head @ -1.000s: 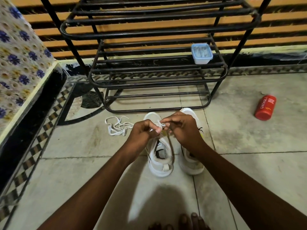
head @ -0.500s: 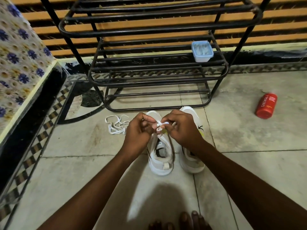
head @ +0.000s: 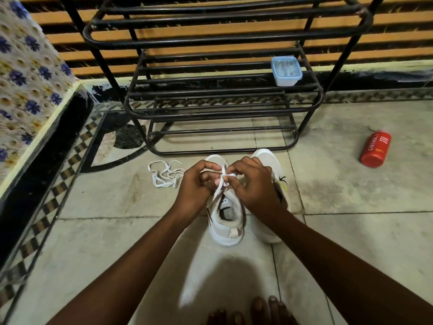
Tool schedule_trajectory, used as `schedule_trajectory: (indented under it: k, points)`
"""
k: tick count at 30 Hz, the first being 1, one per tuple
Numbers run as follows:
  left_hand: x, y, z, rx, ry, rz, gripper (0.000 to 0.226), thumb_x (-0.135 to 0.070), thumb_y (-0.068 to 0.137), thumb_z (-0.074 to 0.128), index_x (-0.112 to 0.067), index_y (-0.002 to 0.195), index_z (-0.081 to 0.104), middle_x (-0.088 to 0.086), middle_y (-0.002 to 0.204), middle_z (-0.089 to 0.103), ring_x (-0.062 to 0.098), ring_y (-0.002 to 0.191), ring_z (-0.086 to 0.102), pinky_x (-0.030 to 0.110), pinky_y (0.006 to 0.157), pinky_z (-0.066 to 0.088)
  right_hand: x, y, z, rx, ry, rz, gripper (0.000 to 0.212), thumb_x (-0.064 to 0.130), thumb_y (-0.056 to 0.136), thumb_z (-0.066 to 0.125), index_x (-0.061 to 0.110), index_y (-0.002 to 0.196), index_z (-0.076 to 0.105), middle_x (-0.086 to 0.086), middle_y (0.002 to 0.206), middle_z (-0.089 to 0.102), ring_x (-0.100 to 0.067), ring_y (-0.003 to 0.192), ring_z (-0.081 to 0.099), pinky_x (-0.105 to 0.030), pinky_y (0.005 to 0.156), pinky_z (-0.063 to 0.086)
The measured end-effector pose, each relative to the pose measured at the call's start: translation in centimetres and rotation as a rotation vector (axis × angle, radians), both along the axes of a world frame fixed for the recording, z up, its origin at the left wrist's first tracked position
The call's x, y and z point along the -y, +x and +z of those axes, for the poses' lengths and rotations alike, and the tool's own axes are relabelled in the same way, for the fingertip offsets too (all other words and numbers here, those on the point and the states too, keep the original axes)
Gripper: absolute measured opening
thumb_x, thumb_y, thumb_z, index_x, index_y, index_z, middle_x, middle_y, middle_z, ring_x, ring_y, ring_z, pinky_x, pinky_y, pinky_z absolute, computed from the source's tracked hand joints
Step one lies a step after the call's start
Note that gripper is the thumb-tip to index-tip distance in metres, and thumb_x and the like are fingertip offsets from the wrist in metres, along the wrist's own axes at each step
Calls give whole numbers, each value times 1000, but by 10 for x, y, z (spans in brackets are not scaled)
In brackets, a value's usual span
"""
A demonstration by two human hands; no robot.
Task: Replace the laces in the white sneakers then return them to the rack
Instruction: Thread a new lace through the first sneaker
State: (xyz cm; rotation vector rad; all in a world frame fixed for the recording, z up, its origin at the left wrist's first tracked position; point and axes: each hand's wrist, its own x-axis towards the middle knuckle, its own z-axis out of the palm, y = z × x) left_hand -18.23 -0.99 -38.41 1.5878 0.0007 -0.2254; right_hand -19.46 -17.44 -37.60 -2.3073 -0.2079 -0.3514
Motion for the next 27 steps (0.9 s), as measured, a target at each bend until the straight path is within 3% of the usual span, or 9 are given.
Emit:
schedule_trajectory:
  k: [4, 9, 12, 15, 18, 20, 27]
  points:
    - [-2, 1, 3, -28, 3, -42, 25, 14, 92, 63, 5, 115, 59, 25, 92, 73, 13, 69, 72, 18, 57, 51, 1, 1, -3, -2, 36, 17, 4, 14, 86, 74, 14, 88, 71, 0, 87, 66, -25, 90, 58, -52, 79, 46]
    - [-5, 5, 0, 29, 161, -15, 20, 16, 89, 65, 1, 102, 69, -2, 73, 71, 1, 65, 66, 13, 62, 49, 1, 2, -1, -30, 60, 39, 5, 13, 85, 75, 15, 89, 74, 1, 87, 67, -25, 92, 60, -54, 83, 45]
    - [-7, 4, 0, 143, 366, 23, 21, 10, 90, 65, -7, 94, 77, -3, 81, 76, 9, 79, 71, 22, 73, 55, 8, 5, -1, -31, 46, 40, 7, 13, 84, 75, 16, 90, 75, 2, 87, 68, -21, 91, 60, -52, 83, 46]
    - [-16, 0, 1, 313, 625, 24, 14, -7, 90, 72, -17, 95, 81, -7, 87, 76, 7, 78, 69, 21, 72, 53, 19, 2, -6, -37, -16, -37, 9, 17, 82, 76, 25, 86, 74, 10, 84, 66, -16, 91, 60, -49, 82, 44]
    - [-32, -9, -1, 476, 801, -4, 14, -9, 88, 73, -17, 97, 81, -3, 86, 73, 11, 75, 66, 25, 71, 50, 28, -2, -10, -54, -200, -164, 9, 26, 81, 75, 33, 80, 70, 14, 78, 60, -12, 92, 58, -34, 72, 16]
    - [-43, -15, -4, 542, 871, -28, 12, -6, 87, 73, -15, 92, 79, 2, 81, 71, 19, 74, 65, 34, 71, 52, 35, -4, -12, -69, -333, -164, 7, 28, 82, 73, 34, 80, 70, 12, 78, 60, -15, 94, 57, -33, 66, 7]
    - [-57, -26, -18, 572, 966, -80, 20, 4, 82, 73, -12, 93, 77, 7, 80, 68, 28, 73, 65, 37, 68, 53, 43, -5, -8, -140, -572, -111, 4, 27, 83, 69, 31, 81, 71, 7, 81, 61, -19, 98, 54, -37, 73, 15]
